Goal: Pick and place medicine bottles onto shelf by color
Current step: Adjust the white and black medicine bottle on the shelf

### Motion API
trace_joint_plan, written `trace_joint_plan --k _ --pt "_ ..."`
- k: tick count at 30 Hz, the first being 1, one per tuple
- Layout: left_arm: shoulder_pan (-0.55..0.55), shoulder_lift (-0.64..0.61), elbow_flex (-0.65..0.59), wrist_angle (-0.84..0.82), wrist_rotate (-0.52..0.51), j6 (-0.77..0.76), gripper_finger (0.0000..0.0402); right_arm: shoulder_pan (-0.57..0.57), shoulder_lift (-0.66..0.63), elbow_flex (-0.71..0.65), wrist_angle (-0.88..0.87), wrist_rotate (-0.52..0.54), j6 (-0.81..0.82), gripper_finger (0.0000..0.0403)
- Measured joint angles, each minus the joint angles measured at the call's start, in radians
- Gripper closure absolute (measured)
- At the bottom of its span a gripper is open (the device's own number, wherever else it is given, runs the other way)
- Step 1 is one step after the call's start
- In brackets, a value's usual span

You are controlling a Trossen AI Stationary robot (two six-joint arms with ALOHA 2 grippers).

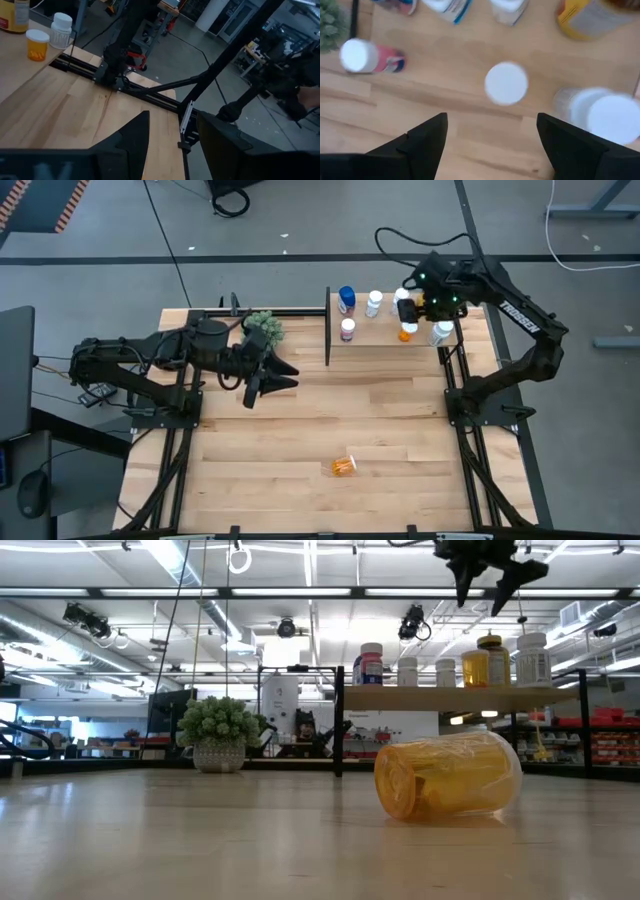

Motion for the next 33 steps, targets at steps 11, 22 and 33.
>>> trace_joint_plan --k 11,22,33 --pt "-0.035 0.000 0.000 -0.011 0.001 0.037 0.0230 0.366 0.021 0.000 0.006 0.082 0.144 0.0089" --pt "-0.034 0.000 0.000 -0.012 0.001 0.054 0.0230 0.649 0.190 -0.011 0.004 0.025 0.359 0.0092" --pt "-0.034 0.000 0.000 -0.019 0.010 0.027 0.0230 0.733 0.126 -0.297 -0.003 -0.061 0.309 0.0165"
